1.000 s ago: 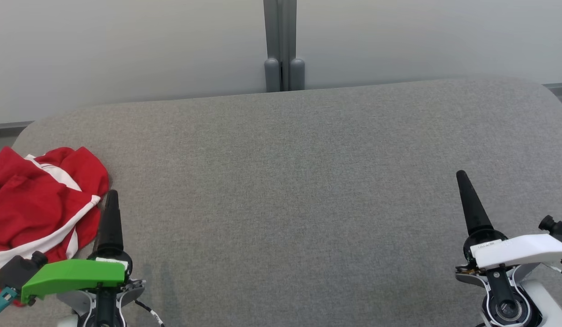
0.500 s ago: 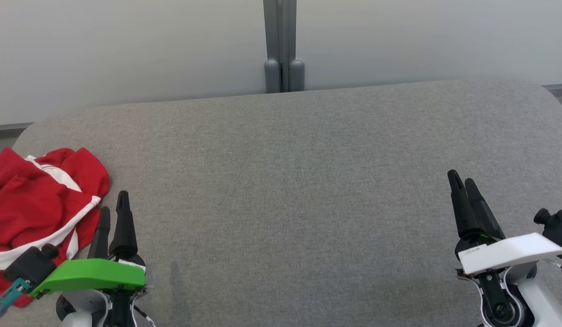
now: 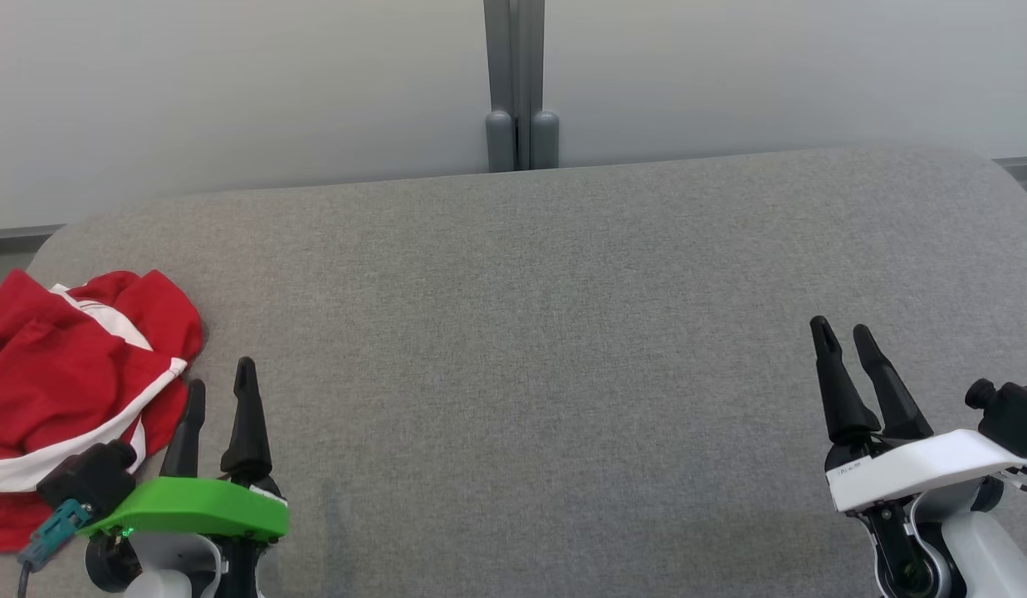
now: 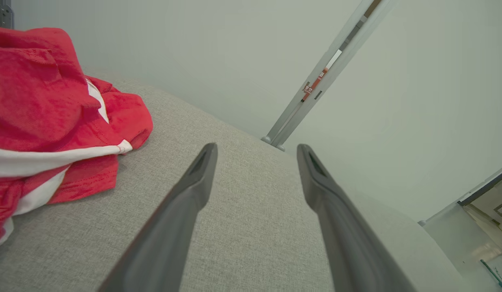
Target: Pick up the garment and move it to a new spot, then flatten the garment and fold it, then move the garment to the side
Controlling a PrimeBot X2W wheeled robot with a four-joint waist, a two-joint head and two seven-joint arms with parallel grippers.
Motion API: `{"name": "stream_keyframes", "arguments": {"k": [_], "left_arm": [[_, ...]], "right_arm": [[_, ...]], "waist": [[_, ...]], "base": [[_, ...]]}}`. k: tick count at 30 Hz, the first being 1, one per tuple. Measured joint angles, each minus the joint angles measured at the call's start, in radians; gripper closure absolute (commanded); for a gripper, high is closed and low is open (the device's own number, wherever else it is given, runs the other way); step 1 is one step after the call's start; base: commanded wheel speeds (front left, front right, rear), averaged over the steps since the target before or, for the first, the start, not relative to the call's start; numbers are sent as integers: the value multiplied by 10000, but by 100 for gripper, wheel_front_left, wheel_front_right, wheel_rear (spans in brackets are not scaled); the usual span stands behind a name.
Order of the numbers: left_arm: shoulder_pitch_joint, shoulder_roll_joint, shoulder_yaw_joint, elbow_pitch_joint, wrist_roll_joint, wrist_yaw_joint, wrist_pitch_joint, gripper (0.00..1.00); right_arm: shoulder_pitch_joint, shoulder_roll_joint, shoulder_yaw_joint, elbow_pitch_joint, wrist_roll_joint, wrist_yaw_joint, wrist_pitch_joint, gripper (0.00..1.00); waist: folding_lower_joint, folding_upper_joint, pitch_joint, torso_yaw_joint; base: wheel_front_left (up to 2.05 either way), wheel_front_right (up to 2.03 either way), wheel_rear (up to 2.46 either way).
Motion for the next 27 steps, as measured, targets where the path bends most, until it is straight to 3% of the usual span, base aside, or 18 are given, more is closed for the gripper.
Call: {"name": "stream_keyframes", "arguments": {"k": [27], "left_arm": [[-55,151,-224,777,2773,-8,-700,0]], "right_arm": [[135,604,-662,86,-3425,2,430,0]], "waist": [[0,0,-37,41]], "base": [[0,0,0]]}}
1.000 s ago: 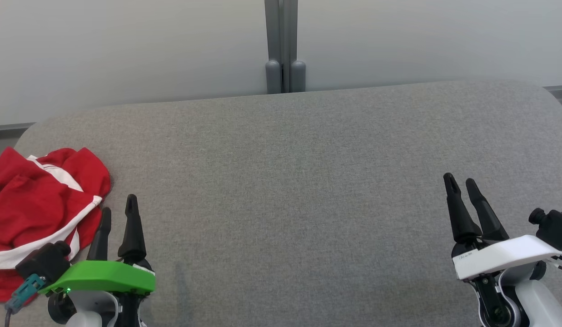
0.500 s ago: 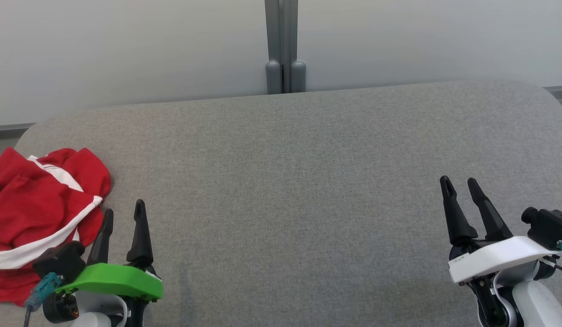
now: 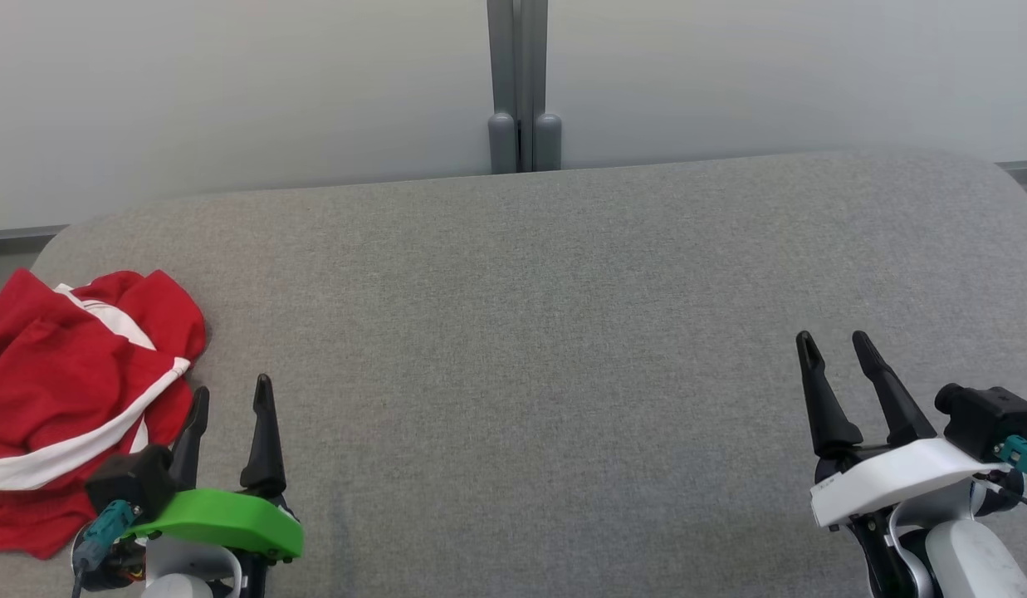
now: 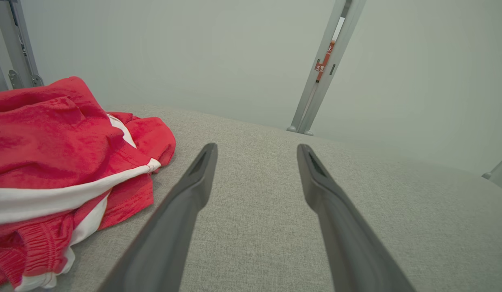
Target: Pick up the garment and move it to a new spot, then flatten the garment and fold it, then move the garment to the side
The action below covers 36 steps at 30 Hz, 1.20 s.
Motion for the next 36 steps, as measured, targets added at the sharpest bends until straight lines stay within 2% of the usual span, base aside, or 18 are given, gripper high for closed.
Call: {"name": "stream_keyframes", "arguments": {"k": [22,36], "left_arm": [[-134,-2,-119,397,1674,-163,-443,0],[-163,-96,-82,765,2297,-272,-704,0]], "right_arm": [[131,479,-268,10,-2034,15,121,0],[271,765,-497,-69,-3147,15,221,0]], "waist": [[0,0,4,22],[0,0,-2,56]], "base": [[0,0,0],[0,0,0]]}}
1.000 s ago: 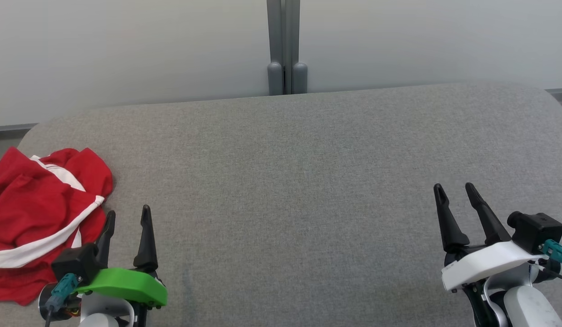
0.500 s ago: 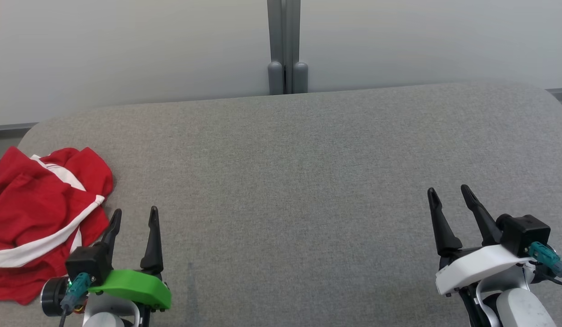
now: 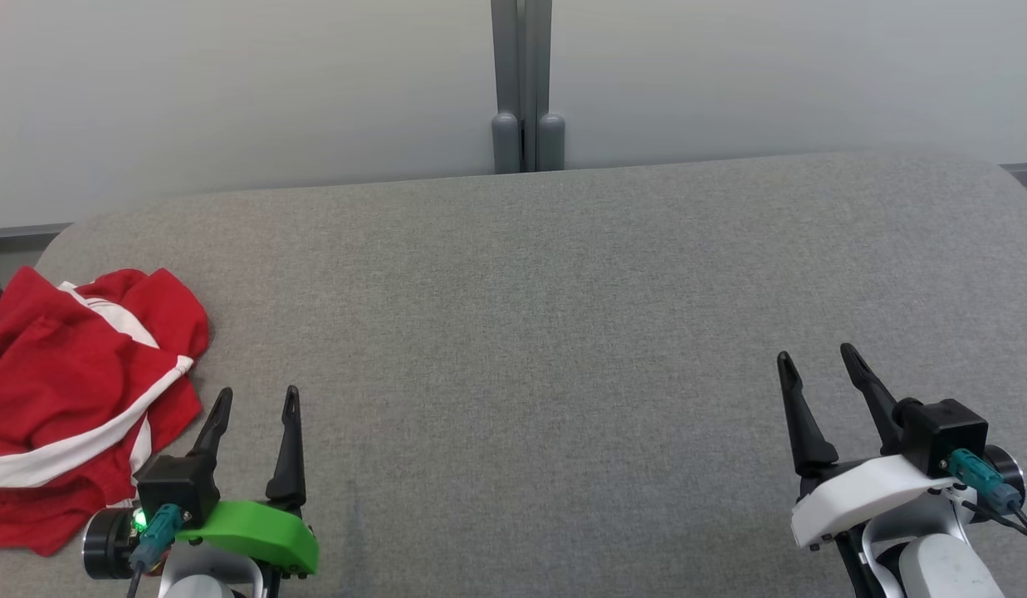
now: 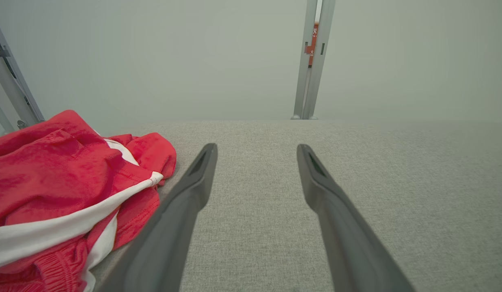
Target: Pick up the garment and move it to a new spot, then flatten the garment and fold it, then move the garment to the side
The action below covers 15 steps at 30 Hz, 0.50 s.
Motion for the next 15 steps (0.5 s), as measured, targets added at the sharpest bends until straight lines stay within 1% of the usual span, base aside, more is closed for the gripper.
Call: {"name": "stream_keyframes", "arguments": {"k": [4,15], "left_arm": [[-25,-35,35,117,77,-65,-54,0],[-85,-125,150,253,-58,-84,-58,0]], "right_arm": [[13,92,-54,-8,-232,0,2,0],[43,144,-115,-6,-113,0,-19,0]], "waist": [[0,0,6,-4],[0,0,19,35]], "base": [[0,0,0],[0,0,0]]}}
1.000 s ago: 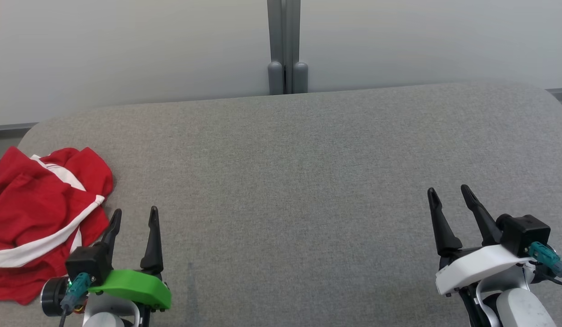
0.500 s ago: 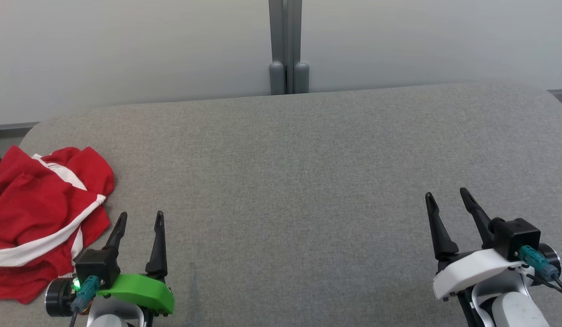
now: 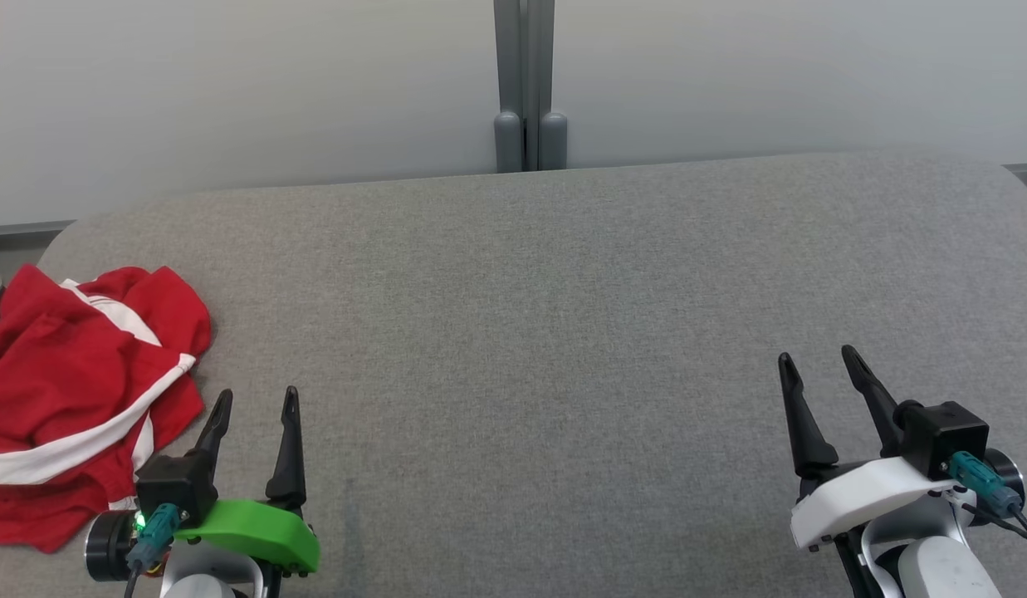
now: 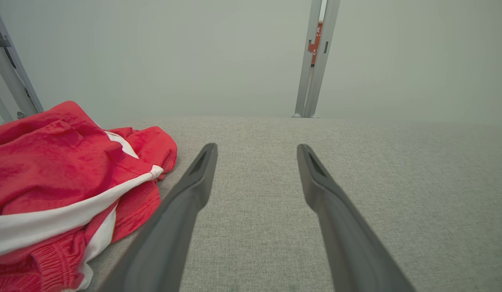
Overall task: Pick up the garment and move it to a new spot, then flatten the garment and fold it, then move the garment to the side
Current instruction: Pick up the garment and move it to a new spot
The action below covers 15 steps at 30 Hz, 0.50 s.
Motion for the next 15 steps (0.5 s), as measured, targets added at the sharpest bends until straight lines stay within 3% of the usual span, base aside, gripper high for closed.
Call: {"name": "stream_keyframes", "arguments": {"k": [7,15], "left_arm": [[-85,-73,151,15,-90,31,0,0],[-251,-90,493,-61,-176,190,-2,0]], "right_arm": [[2,13,58,-163,132,0,-10,0],[-114,69,644,-376,249,0,65,0]], "waist": [[0,0,13,273],[0,0,90,1320]], "base": [[0,0,0],[0,0,0]]}}
